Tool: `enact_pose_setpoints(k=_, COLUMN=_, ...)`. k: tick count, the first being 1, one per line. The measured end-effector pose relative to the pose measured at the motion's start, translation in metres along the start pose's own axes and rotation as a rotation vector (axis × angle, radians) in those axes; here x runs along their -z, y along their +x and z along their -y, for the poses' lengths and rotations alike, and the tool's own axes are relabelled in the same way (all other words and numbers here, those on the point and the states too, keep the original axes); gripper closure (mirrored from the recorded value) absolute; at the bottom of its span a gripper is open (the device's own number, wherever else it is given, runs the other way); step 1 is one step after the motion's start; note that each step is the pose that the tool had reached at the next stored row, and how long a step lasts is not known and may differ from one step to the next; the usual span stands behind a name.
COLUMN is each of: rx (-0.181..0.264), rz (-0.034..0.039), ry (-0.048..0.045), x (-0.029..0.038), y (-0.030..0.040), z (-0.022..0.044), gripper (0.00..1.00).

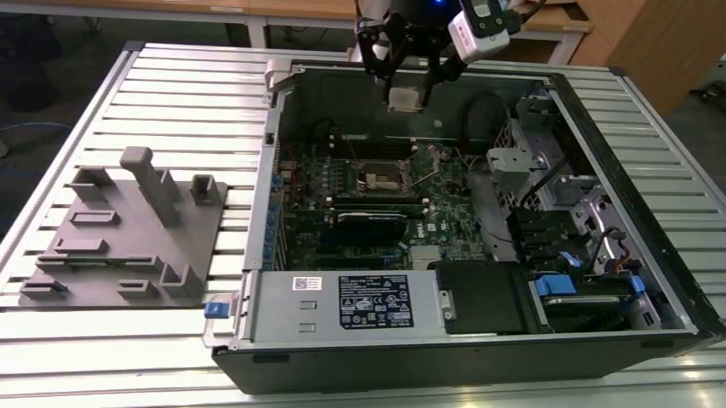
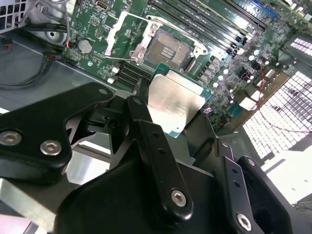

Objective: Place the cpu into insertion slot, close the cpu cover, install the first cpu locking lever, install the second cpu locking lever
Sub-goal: 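Place the cpu into insertion slot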

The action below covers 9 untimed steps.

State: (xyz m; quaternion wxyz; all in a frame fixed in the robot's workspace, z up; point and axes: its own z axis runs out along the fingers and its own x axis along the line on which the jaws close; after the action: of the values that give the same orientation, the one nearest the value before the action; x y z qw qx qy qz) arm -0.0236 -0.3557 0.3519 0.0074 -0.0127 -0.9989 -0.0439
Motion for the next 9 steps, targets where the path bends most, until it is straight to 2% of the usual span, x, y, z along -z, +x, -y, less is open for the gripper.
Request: enact_pose_setpoints(k=9, rx=0.000, rz=0.0023, ry=-0.0002, x=-0.0048, y=0.0001, z=0.0004, gripper=0.46)
